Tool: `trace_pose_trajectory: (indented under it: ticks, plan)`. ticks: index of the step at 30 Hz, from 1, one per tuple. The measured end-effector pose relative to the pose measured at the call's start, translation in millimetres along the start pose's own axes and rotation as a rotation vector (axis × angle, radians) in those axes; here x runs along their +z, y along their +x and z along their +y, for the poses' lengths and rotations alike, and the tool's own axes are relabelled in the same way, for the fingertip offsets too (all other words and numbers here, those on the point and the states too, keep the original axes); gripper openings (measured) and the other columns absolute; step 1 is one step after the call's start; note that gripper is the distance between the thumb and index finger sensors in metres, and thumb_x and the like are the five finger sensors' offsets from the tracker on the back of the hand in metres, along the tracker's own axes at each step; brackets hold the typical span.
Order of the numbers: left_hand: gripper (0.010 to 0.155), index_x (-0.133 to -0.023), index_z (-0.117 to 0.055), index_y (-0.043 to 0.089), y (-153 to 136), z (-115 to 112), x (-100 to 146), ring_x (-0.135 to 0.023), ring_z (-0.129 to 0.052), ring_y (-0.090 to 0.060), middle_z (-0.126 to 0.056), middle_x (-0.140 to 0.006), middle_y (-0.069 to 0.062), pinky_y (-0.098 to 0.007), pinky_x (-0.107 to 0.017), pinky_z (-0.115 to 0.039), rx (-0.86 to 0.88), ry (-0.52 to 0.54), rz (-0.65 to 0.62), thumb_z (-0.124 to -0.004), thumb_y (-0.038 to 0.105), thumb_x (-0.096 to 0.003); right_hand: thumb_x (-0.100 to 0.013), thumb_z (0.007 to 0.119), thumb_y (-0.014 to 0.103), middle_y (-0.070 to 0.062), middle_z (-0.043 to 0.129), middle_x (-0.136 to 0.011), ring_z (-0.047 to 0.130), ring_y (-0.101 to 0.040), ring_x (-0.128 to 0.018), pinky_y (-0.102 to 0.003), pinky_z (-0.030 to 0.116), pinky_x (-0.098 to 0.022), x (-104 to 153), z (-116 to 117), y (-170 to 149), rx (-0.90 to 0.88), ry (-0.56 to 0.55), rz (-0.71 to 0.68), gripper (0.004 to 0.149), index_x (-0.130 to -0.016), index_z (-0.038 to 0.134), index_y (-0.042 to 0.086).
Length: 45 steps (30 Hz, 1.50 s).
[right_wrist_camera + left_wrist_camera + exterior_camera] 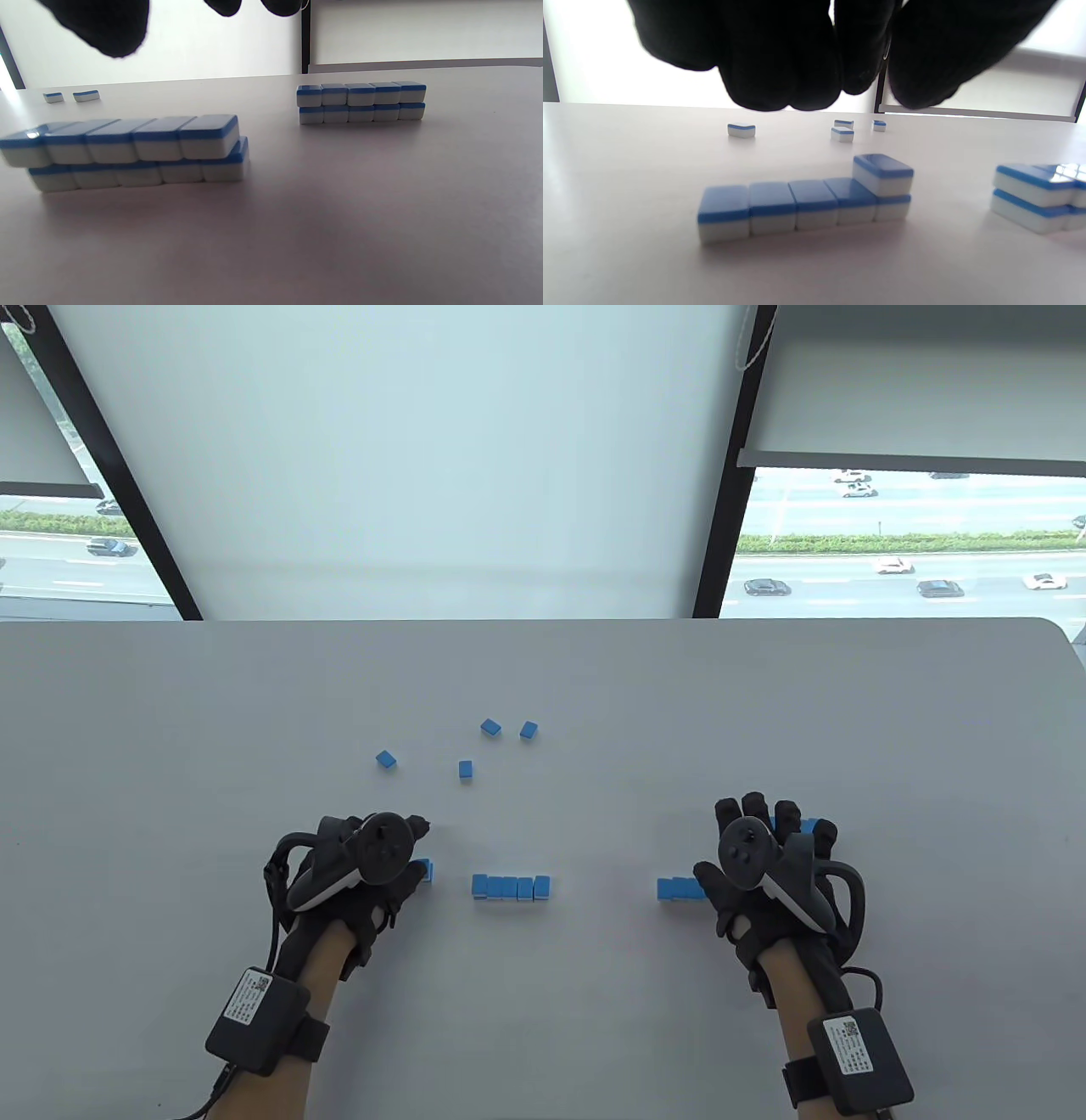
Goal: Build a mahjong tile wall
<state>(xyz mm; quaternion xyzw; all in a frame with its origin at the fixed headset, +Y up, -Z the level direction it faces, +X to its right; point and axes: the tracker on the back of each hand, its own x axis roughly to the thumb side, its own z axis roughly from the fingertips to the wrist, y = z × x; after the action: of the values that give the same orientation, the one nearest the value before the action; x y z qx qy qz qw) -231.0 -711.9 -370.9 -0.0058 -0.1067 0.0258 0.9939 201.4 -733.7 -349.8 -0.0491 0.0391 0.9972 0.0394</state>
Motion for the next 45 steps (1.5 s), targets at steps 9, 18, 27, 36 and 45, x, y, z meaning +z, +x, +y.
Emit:
trace_pose_trajectory:
  ticks: [9,18,27,36,45]
  plan:
    - [0.061,-0.095,-0.079,0.028,-24,25,-65,-0.069,-0.098,-0.024,-0.094,-0.085,0.003,-0.053,-0.057,-0.08,-0.065,-0.03,0.128,-0.083,0.053,-0.0403,-0.044,0.07,0.064,0.005,0.026,-0.118,0.024,-0.037,-0.107,-0.064,0.014,-0.068,0,0,1,0.007,-0.001,-0.004,0.08,-0.109,0.032,0.037]
    - [0.068,-0.098,-0.074,0.023,-65,-7,-133,-0.061,-0.104,-0.025,-0.1,-0.079,0.0,-0.052,-0.051,-0.084,0.05,-0.237,0.438,-0.08,0.058,-0.0402,-0.044,0.07,0.064,0.005,0.026,-0.118,0.024,-0.037,-0.107,-0.064,0.014,-0.068,-2,0,-2,0.004,0.005,0.008,0.079,-0.108,0.033,0.037]
    - [0.067,-0.098,-0.068,0.03,-60,-31,-154,-0.06,-0.101,-0.021,-0.094,-0.076,0.006,-0.05,-0.053,-0.083,-0.094,-0.35,0.525,-0.086,0.056,-0.0383,-0.044,0.07,0.064,0.005,0.026,-0.118,0.024,-0.037,-0.107,-0.064,0.014,-0.068,-2,0,-4,0.004,0.014,0.019,0.079,-0.109,0.033,0.037]
    - [0.059,-0.091,-0.078,0.025,-51,-20,-131,-0.057,-0.104,-0.019,-0.097,-0.073,0.005,-0.05,-0.051,-0.086,-0.12,-0.286,0.41,-0.091,0.045,-0.0369,-0.044,0.07,0.064,0.005,0.026,-0.118,0.024,-0.037,-0.107,-0.064,0.014,-0.068,-2,0,-4,-0.002,0.022,0.017,0.079,-0.109,0.033,0.037]
    - [0.058,-0.091,-0.081,0.025,-42,22,-51,-0.055,-0.105,-0.018,-0.099,-0.072,0.006,-0.049,-0.049,-0.088,-0.018,-0.053,0.227,-0.093,0.043,-0.0365,-0.044,0.07,0.064,0.005,0.026,-0.118,0.024,-0.037,-0.107,-0.064,0.014,-0.068,-1,0,-2,-0.008,0.019,0.004,0.079,-0.109,0.033,0.037]
